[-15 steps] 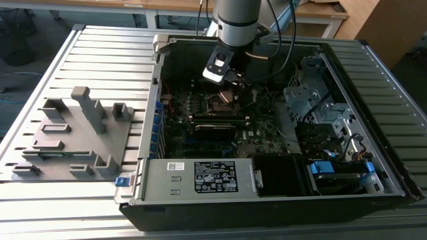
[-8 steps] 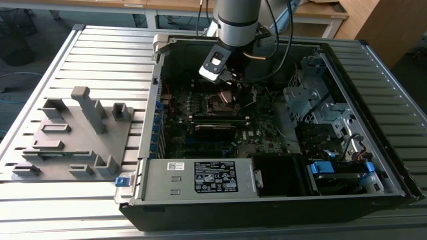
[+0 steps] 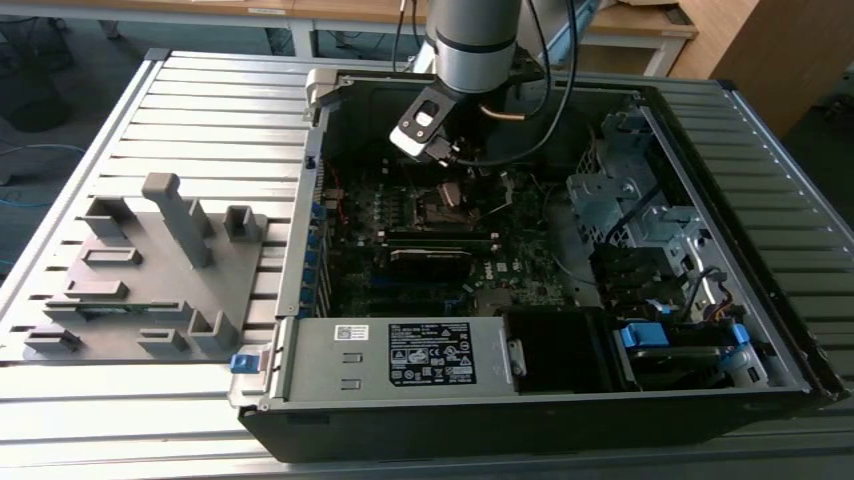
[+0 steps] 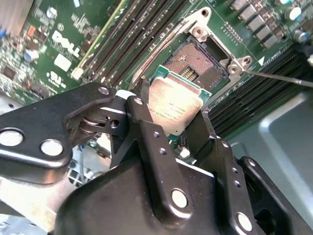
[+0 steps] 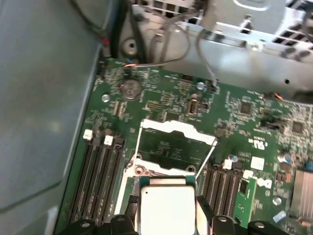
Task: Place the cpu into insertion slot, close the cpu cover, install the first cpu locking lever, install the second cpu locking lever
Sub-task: 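Place the cpu into insertion slot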
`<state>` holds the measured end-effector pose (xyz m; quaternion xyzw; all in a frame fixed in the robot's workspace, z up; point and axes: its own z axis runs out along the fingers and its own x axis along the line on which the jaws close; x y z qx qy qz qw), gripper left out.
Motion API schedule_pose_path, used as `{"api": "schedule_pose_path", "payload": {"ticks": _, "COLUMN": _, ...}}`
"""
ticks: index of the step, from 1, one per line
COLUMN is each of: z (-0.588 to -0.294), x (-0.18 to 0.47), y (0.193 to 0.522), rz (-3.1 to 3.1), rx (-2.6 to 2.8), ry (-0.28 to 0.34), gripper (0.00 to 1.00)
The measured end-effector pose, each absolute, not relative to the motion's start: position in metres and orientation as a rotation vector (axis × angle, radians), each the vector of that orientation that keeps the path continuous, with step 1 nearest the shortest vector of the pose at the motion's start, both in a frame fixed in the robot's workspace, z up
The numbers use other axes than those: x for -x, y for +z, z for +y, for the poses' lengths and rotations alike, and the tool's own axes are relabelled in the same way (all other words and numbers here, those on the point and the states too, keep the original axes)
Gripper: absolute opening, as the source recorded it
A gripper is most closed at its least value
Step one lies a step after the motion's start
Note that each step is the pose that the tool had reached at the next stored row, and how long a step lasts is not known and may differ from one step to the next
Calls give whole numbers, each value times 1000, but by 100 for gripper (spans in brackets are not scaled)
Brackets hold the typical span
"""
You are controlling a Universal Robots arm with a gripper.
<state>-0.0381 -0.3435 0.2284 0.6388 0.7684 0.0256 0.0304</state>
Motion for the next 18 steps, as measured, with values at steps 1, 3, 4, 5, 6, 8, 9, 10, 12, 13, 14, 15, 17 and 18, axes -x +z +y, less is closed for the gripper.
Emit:
{"api": "schedule_pose_path", "payload": {"ticks": 1, "z": -343, "x": 38, "y": 228, "rz": 2350, "rx": -1990, "ry": 78, "gripper": 54}}
{"api": "schedule_pose_path", "payload": {"ticks": 3, "z": -343, "x": 38, "y": 228, "rz": 2313, "rx": -2031, "ry": 76, "gripper": 54}}
{"api": "schedule_pose_path", "payload": {"ticks": 4, "z": -343, "x": 38, "y": 228, "rz": 2295, "rx": -2051, "ry": 75, "gripper": 54}}
{"api": "schedule_pose_path", "payload": {"ticks": 5, "z": -343, "x": 38, "y": 228, "rz": 2276, "rx": -2072, "ry": 75, "gripper": 54}}
{"api": "schedule_pose_path", "payload": {"ticks": 6, "z": -343, "x": 38, "y": 228, "rz": 2256, "rx": -2093, "ry": 74, "gripper": 54}}
{"api": "schedule_pose_path", "payload": {"ticks": 8, "z": -343, "x": 38, "y": 228, "rz": 2218, "rx": -2132, "ry": 72, "gripper": 54}}
{"api": "schedule_pose_path", "payload": {"ticks": 9, "z": -343, "x": 38, "y": 228, "rz": 2201, "rx": -2149, "ry": 71, "gripper": 54}}
{"api": "schedule_pose_path", "payload": {"ticks": 10, "z": -344, "x": 38, "y": 228, "rz": 2189, "rx": -2161, "ry": 70, "gripper": 54}}
{"api": "schedule_pose_path", "payload": {"ticks": 12, "z": -344, "x": 38, "y": 228, "rz": 2187, "rx": -2162, "ry": 70, "gripper": 54}}
{"api": "schedule_pose_path", "payload": {"ticks": 13, "z": -343, "x": 38, "y": 228, "rz": 2187, "rx": -2163, "ry": 70, "gripper": 54}}
{"api": "schedule_pose_path", "payload": {"ticks": 14, "z": -343, "x": 38, "y": 228, "rz": 2187, "rx": -2163, "ry": 71, "gripper": 54}}
{"api": "schedule_pose_path", "payload": {"ticks": 15, "z": -343, "x": 38, "y": 227, "rz": 2188, "rx": -2164, "ry": 69, "gripper": 54}}
{"api": "schedule_pose_path", "payload": {"ticks": 17, "z": -343, "x": 38, "y": 227, "rz": 2198, "rx": -2173, "ry": 49, "gripper": 54}}
{"api": "schedule_pose_path", "payload": {"ticks": 18, "z": -343, "x": 38, "y": 227, "rz": 2199, "rx": -2174, "ry": 46, "gripper": 54}}
